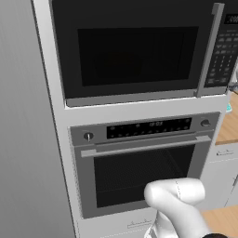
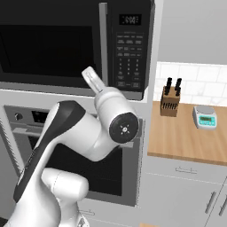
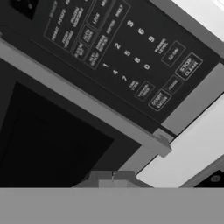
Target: Open the microwave, place the bowl with waffle inside the microwave, then close the microwave door and turn it on.
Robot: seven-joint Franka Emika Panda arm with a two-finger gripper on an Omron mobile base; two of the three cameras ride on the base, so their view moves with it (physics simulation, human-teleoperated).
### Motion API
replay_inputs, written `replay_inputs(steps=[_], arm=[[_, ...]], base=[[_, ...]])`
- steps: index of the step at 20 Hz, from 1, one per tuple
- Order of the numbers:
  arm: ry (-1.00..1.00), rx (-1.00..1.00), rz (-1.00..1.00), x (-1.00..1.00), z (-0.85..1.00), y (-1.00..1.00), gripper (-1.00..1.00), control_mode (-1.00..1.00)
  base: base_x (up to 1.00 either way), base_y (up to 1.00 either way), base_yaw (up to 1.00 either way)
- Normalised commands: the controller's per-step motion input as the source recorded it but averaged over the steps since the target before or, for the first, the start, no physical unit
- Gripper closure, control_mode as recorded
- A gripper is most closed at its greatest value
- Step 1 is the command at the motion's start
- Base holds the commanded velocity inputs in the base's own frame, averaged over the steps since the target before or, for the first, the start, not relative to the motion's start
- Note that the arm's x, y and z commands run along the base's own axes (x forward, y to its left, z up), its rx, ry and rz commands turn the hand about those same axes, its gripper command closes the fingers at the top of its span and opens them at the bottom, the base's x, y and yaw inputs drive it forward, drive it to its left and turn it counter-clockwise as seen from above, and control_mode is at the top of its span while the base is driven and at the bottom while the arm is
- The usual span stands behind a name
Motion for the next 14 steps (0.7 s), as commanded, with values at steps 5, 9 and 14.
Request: replay_inputs(steps=[5, 9, 14], arm=[[0.0, 0.0, 0.0, 0.38, -0.2, -0.03, 1.0, -1.0], [0.0, 0.0, -0.01, 0.48, -0.14, -0.03, 1.0, -1.0], [0.0, 0.02, -0.03, 0.54, -0.03, -0.16, 1.0, -1.0]], base=[[0.0, 0.0, 0.0], [0.0, 0.0, 0.0], [0.0, 0.0, 0.0]])
